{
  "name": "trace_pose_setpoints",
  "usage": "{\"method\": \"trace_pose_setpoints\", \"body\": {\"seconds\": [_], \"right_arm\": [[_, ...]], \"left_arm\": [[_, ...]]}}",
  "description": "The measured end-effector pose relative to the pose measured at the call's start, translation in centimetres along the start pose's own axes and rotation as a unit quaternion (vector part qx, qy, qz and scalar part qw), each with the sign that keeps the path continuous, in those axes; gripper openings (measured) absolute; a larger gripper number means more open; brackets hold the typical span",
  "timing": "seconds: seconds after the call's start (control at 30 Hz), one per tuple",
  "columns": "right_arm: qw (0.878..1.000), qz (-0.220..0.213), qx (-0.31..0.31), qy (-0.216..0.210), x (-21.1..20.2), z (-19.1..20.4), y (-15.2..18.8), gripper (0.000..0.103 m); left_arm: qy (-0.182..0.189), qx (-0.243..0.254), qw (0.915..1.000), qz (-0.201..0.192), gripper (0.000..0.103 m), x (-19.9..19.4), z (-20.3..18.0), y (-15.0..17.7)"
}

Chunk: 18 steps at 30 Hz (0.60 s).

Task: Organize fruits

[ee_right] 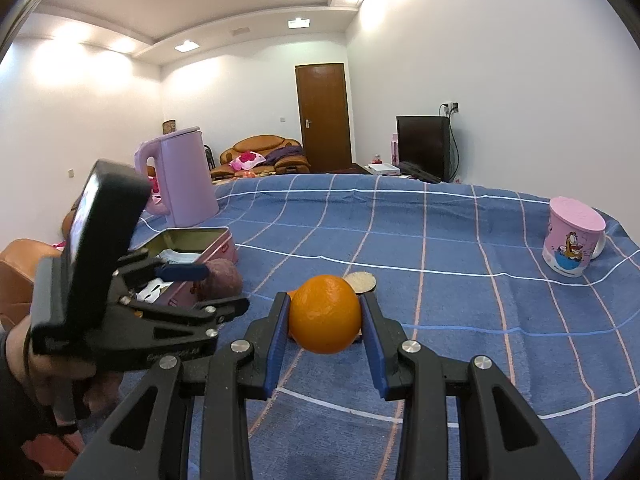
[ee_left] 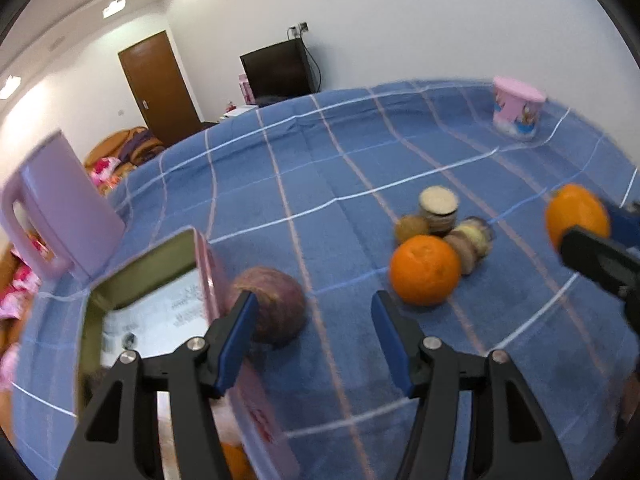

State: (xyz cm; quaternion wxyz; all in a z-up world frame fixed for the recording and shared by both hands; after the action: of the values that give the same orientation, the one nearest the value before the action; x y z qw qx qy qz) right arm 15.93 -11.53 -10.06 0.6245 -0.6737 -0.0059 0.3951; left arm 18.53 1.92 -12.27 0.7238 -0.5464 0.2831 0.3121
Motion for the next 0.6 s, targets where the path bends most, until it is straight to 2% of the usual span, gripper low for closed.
{"method": "trace_pose_setpoints", "body": {"seconds": [0.07,0.2,0.23,0.27,0.3,0.53,0.6], "right_arm": [[1.000,-0.001,-0.001,-0.001,0.0,0.0,0.0,0.037],[1.000,-0.004,0.001,-0.005,-0.1,-0.1,0.0,0.037],[1.000,-0.003,0.001,-0.006,-0.1,-0.1,0.0,0.037],[1.000,-0.003,0.001,-0.006,0.0,-0.1,0.0,0.037],[1.000,-0.002,0.001,-0.006,0.0,-0.1,0.0,0.037],[1.000,-0.001,-0.002,-0.003,0.0,0.0,-0.1,0.037],[1.000,0.000,-0.002,-0.004,0.0,0.2,-0.1,0.037]], "left_arm": [[-0.018,0.011,0.9998,0.003,0.062,0.1,0.3,-0.5],[-0.031,0.040,0.9986,0.014,0.063,0.1,1.0,-1.5],[-0.035,0.053,0.9978,0.018,0.066,0.2,1.0,-1.6],[-0.032,0.069,0.9967,0.027,0.073,0.5,0.8,-1.7],[-0.029,0.084,0.9954,0.036,0.075,0.9,0.6,-1.7],[-0.052,0.143,0.9845,0.086,0.073,3.3,0.7,-1.8],[-0.054,0.173,0.9788,0.096,0.072,3.6,0.5,-1.8]]}}
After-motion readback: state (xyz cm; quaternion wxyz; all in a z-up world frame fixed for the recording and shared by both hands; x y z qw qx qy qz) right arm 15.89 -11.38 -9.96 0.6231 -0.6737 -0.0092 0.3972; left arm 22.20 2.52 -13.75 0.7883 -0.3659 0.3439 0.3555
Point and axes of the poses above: each gripper's, at about its wrist camera, not at the fingertips, and x roughly the way its jaws point, z to its left, y to its underside, the point moved 4 cm from there along x, roughly the way its jaws point, and after that the axes turned 5 degrees about z, right-handed, at the moved point
